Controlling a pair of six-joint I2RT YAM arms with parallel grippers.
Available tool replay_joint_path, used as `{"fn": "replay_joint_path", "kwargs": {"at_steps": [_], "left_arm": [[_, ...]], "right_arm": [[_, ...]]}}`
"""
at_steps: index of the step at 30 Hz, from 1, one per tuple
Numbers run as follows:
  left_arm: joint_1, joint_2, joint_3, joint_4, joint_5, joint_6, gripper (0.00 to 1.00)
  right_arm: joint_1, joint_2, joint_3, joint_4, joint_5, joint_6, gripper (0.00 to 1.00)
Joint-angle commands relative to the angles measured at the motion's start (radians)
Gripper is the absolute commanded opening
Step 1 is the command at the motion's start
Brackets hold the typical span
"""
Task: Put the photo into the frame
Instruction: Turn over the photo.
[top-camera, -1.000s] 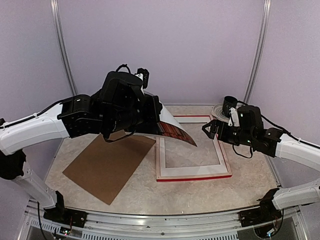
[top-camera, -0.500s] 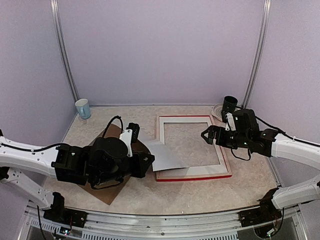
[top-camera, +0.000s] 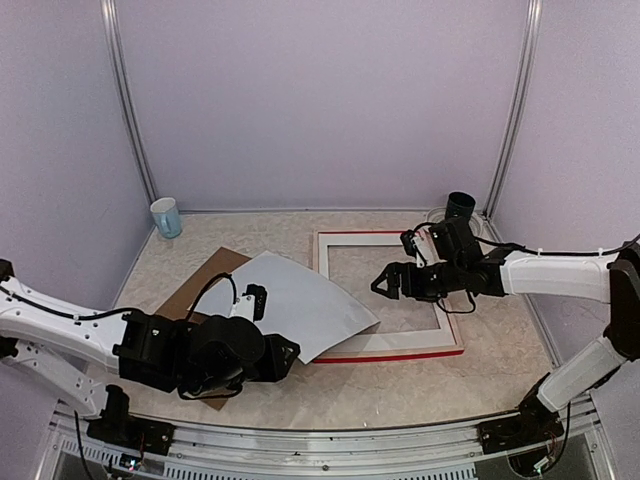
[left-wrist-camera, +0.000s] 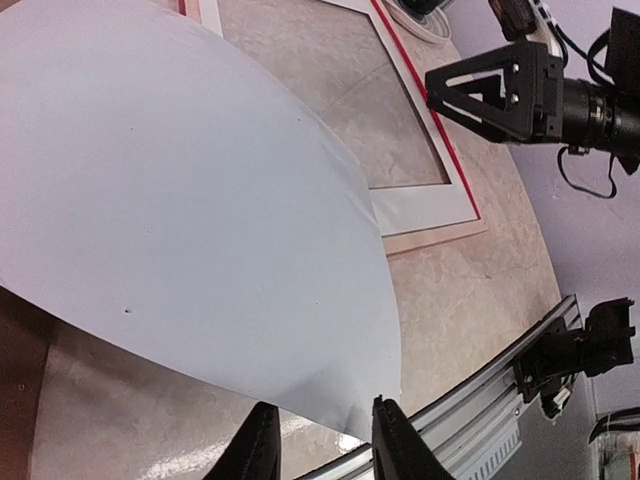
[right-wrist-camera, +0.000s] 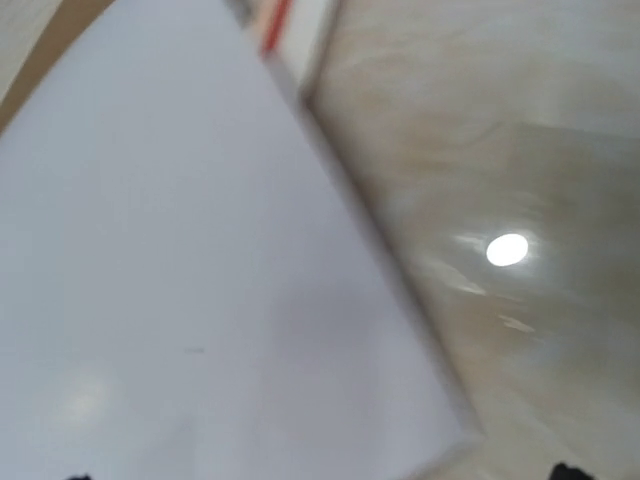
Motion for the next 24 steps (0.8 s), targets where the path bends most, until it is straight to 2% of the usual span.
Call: {"fn": "replay_joint_path", "kwargs": {"at_steps": [1,6,9,15,19,24], "left_arm": [[-0.029,0.041,-0.013,-0.005,0.051,-0.046,0.39],[-0.069,0.080,-0.008,-0.040,0.068,-0.070,0.66],[-0.091,0.078,-0.011,-0.069,0.049,-0.087,0.75],[-0.089,0.026,-0.047,-0.141,-0.045,-0.137,0.84],[-0.059,-0.003,-0.057,-0.192,-0.087,-0.138,0.86],[-0.011,-0.025,-0.069,-0.225,-0.118,-0.118,0.94]], "right_arm": [[-0.008,0.124,0.117,0.004,-0.220,-0.102,0.99],[-0.015,0.246,0.207,-0.019,-0.288,-0.164,0.99],[-0.030,0.321,0.277,-0.042,-0.329,-0.213,0.99],[-0.099,0.515,0.466,-0.132,-0.452,-0.328,0.99],[-0.129,0.652,0.626,-0.197,-0.504,-0.383,0.99],[-0.136,0.833,0.819,-0.293,-0.574,-0.445,0.99]]}}
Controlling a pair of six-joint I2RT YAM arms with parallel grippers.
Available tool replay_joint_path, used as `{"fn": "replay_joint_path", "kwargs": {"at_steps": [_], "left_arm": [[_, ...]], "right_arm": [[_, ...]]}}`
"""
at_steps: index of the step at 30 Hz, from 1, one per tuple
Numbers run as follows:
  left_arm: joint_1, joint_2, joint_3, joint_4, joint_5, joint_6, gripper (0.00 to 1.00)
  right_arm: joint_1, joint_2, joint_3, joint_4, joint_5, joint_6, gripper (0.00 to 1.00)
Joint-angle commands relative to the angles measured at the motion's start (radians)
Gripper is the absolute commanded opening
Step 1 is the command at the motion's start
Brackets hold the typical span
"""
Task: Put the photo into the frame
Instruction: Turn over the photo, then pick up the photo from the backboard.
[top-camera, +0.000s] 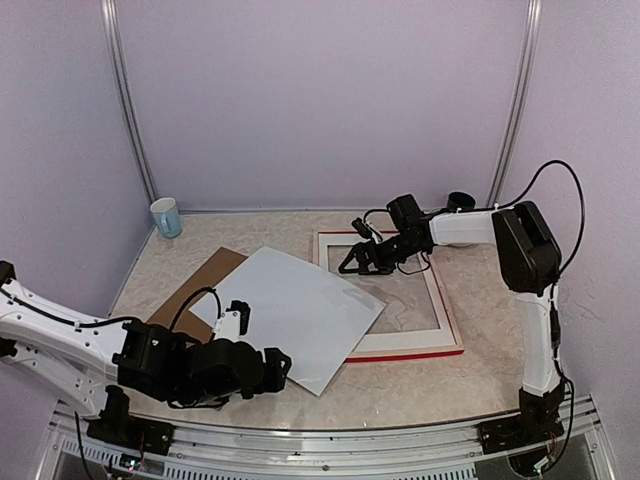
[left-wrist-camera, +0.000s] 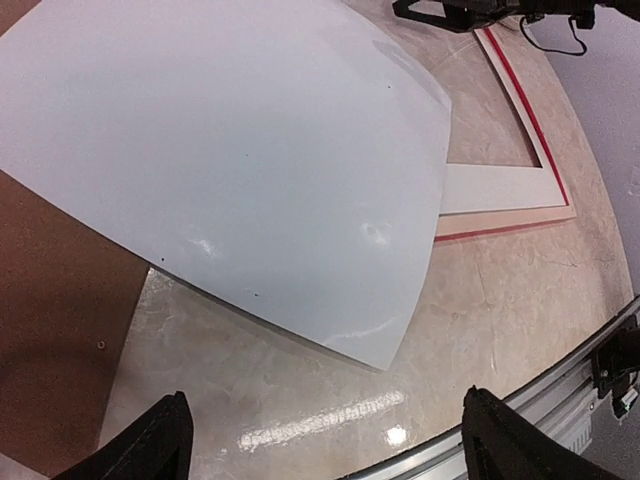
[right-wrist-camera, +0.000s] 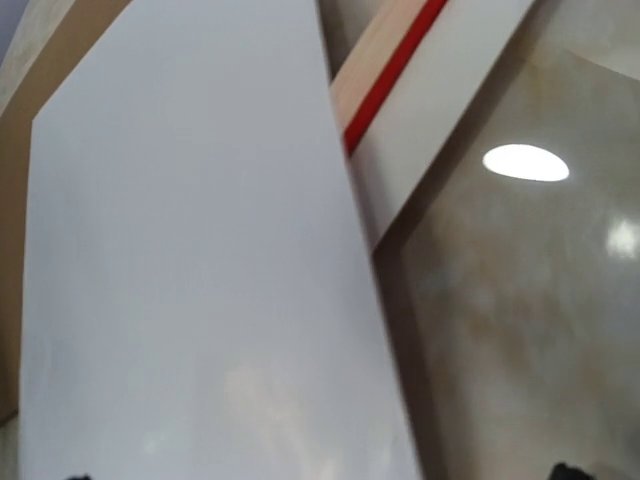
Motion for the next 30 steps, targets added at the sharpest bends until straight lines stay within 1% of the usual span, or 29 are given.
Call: {"fn": "replay_joint_path", "kwargs": {"at_steps": [1,4,8,15,20,22,24,25,30], "left_arm": [[0.046,-0.033,-0.025,-0.047,-0.059,0.016,0.95],[0.079,-0.053,-0.061,0.005,-0.052,0.047,0.99],[0.116,-0.079,-0.092,0.057,-0.038,0.083,0.99],[0.141,-0.074,-0.104,0.069,-0.038,0.109,0.99],[0.147,-0.076,-0.131,0.102,-0.036,0.107,0.99],[0.151,-0.074,-0.147,0.127,-0.031,0.108,0.99],[0.156,-0.069,-0.157,0.154,-0.018,0.117,0.99],[0.156,-0.063,-0.157,0.161,-0.017,0.117,0.99],[0.156,-0.047,-0.154,0.162,-0.019,0.123,0.99]], "right_arm": [[-0.003,0.137,0.147,-0.120,-0.115,-0.080,0.99],[-0.004,0.213,0.220,-0.127,-0.195,-0.094,0.99],[-0.003,0.282,0.296,-0.158,-0.252,-0.111,0.95],[-0.003,0.351,0.387,-0.262,-0.351,-0.203,0.87],[-0.001,0.361,0.392,-0.356,-0.345,-0.284,0.80],[0.002,0.350,0.369,-0.360,-0.345,-0.298,0.78],[0.004,0.337,0.343,-0.349,-0.346,-0.296,0.75],[0.004,0.333,0.335,-0.344,-0.350,-0.292,0.71],[0.007,0.330,0.318,-0.339,-0.381,-0.297,0.45]]}}
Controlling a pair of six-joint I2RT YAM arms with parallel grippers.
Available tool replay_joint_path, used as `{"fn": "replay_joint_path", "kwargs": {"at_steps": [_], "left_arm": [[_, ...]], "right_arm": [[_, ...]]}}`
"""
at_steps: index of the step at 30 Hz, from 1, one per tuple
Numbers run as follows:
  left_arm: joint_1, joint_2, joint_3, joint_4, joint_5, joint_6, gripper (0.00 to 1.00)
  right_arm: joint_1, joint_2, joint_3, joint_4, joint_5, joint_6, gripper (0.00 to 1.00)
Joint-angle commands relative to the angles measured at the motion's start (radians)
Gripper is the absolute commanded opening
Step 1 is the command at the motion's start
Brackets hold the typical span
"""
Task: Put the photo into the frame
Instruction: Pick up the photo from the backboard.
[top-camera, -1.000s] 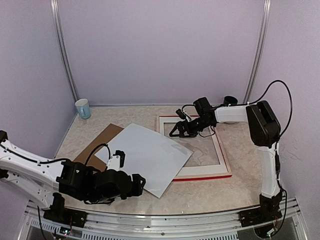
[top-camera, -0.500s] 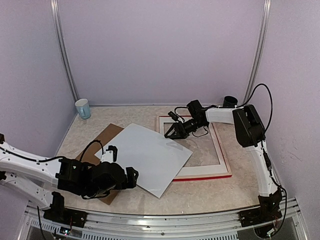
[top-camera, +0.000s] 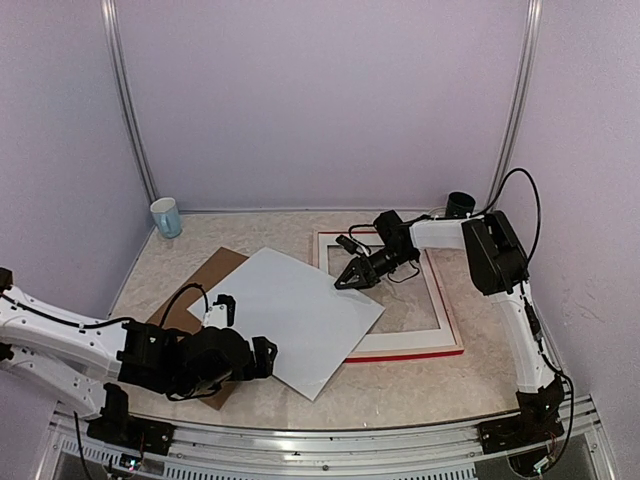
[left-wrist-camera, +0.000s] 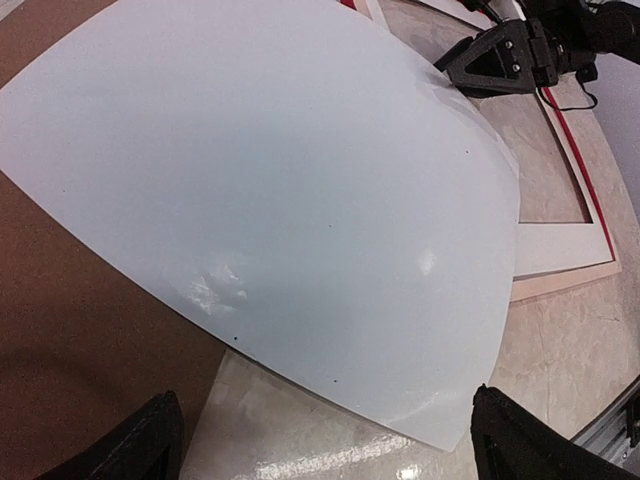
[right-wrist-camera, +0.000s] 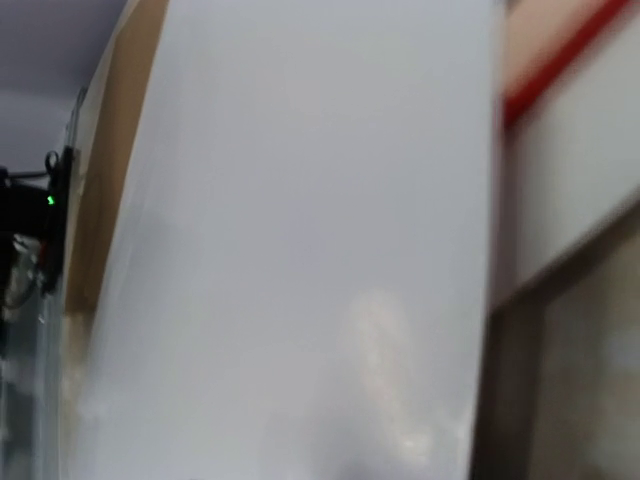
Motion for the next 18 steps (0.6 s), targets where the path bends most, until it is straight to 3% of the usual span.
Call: {"fn": "replay_joint_path", "kwargs": {"at_steps": [1,6,11,14,18], "left_arm": [[0.006,0.009,-0.003,0.026,-0.003,0.020,0.99],[0.006,-0.011,-0.029,0.039,-0.009,0.013,0.99],[0.006,-0.009,-0.036,0.058,-0.008,0.012,0.99],[0.007,-0.001,-0.035,0.064,-0.007,0.017,0.99],[0.006,0.008,-0.033,0.069,-0.006,0.020,0.99]], "right_arm": [[0.011,0.003,-0.035,-0.054,-0.026,-0.013,0.43],[0.012,-0.014,-0.065,-0.034,-0.045,-0.007,0.31],[0.012,-0.014,-0.073,-0.035,-0.055,0.001,0.10],[0.011,-0.030,-0.096,-0.018,-0.079,0.016,0.03],[0.008,-0.081,-0.157,0.050,-0.086,0.070,0.00]]}}
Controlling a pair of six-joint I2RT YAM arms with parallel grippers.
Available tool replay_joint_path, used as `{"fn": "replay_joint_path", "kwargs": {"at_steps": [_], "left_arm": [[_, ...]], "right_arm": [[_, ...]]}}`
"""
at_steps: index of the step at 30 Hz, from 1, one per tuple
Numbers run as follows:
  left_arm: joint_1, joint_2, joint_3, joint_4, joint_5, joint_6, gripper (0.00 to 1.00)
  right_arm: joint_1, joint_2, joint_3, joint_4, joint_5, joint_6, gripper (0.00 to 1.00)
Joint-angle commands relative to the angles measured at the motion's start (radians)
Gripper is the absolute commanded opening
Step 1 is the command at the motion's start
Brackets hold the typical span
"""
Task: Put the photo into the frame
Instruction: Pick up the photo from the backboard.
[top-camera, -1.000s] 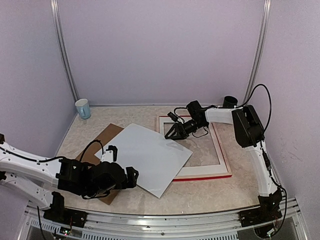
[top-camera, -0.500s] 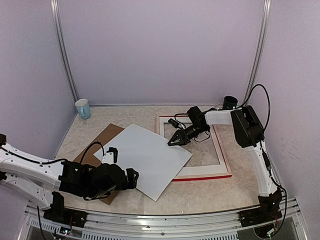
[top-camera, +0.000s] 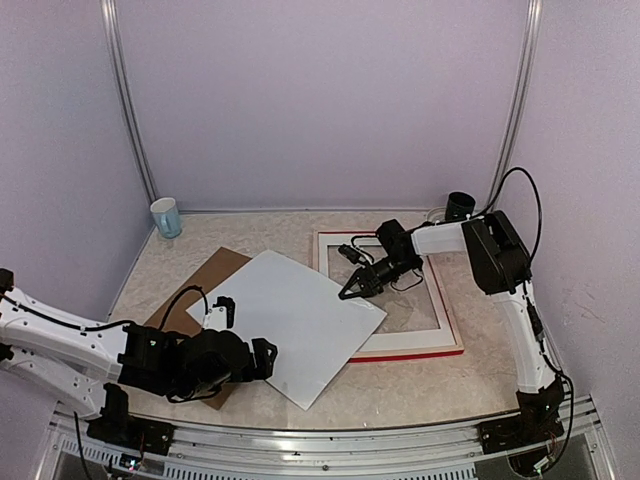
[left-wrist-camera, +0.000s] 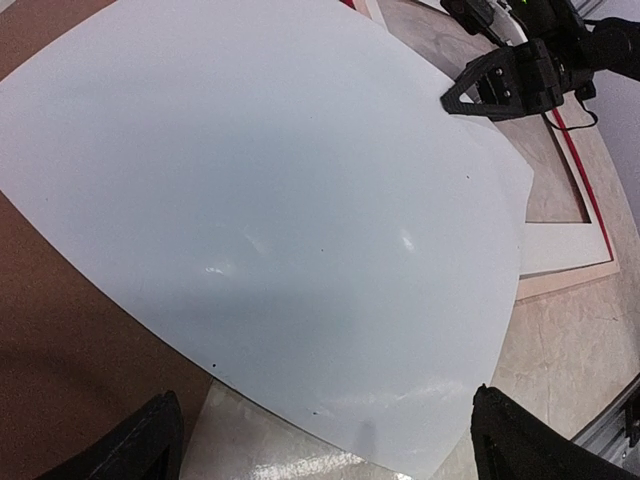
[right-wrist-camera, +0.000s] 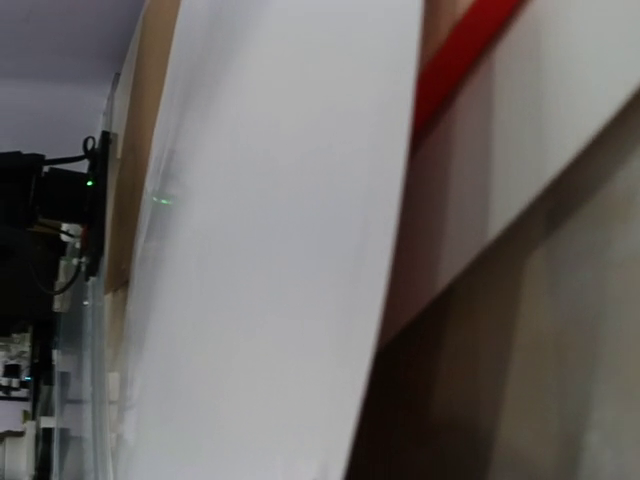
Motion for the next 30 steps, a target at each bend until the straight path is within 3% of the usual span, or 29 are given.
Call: {"fn": "replay_joint_path", "kwargs": {"at_steps": [1,11,30], "left_arm": [[0.006,0.009,-0.006,0.024,-0.006,0.016,0.99],[0.006,0.014,-0.009,0.047,-0.011,0.021,0.99],[0.058,0.020,0.049,0.049,-0.043,0.110,0.99]], "right_arm": [[0.004,-0.074,-0.070,0.061,-0.022,0.072,0.00],[-0.025,-0.235,-0.262,0.278,0.107,0.285,0.00],[-0.119,-0.547,-0.628,0.481,0.373,0.457,0.00]]}}
